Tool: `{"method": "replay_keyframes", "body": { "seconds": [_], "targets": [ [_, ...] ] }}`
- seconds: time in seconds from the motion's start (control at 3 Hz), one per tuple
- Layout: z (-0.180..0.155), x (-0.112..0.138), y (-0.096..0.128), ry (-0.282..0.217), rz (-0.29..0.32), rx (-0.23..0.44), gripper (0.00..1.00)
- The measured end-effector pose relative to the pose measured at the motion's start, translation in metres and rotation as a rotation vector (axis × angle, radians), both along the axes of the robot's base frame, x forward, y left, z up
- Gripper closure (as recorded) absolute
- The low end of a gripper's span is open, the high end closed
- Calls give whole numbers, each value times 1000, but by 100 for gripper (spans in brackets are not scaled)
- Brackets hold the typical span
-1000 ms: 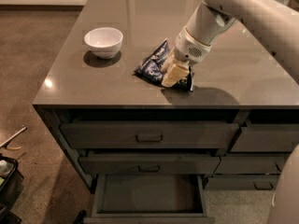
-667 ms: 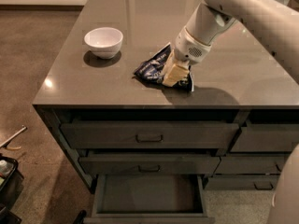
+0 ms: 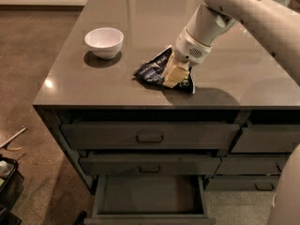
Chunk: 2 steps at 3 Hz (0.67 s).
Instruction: Place blue chip bag into bottom drawer
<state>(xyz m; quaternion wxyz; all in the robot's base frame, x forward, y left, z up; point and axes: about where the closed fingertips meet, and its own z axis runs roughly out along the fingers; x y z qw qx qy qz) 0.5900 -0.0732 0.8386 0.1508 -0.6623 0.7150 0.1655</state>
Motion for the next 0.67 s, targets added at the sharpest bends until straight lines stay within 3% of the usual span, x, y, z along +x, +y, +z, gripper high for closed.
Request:
{"method": "replay_keyframes", "body": {
  "seconds": [0.33, 0.67],
  "targets": [
    [7, 0, 1, 0, 0, 0, 100],
    [17, -23, -4, 23, -2, 28, 100]
  ]
}}
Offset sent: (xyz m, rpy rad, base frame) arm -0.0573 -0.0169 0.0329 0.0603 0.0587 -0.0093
